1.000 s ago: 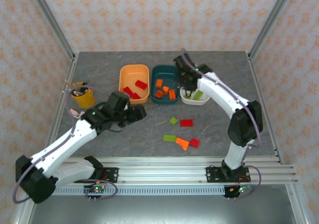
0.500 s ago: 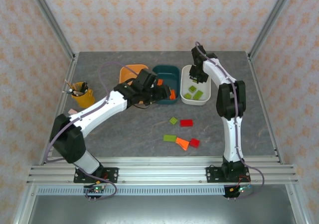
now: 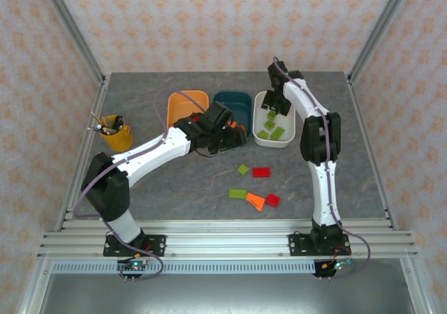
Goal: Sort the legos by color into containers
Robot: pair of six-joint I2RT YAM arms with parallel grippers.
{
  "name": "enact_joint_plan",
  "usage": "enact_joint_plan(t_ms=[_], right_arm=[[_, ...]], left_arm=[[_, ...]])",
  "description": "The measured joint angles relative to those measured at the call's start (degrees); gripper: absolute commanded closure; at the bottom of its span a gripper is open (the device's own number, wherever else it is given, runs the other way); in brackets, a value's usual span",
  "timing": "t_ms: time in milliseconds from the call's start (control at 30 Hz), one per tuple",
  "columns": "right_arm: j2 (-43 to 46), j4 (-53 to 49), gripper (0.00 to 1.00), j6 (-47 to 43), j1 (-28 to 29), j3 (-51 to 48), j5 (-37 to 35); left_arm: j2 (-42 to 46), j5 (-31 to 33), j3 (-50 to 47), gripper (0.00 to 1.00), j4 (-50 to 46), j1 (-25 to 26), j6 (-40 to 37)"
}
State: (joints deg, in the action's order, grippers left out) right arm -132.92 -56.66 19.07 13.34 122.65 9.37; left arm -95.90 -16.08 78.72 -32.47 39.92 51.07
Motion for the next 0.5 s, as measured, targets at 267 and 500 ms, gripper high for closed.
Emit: enact_joint_plan(t_ms=[267, 500], right_arm=[[29.8, 1.8, 0.42, -1.0, 6.4, -18.2, -0.2], [55.4, 1.9, 0.41, 0.0, 14.4, -41.7, 2.5]], left_arm=[[0.0, -0.5, 0.0, 0.26, -5.3, 4.1, 16.5], [-1.3, -3.6, -2.1, 0.26, -5.4, 11.8, 34.1]])
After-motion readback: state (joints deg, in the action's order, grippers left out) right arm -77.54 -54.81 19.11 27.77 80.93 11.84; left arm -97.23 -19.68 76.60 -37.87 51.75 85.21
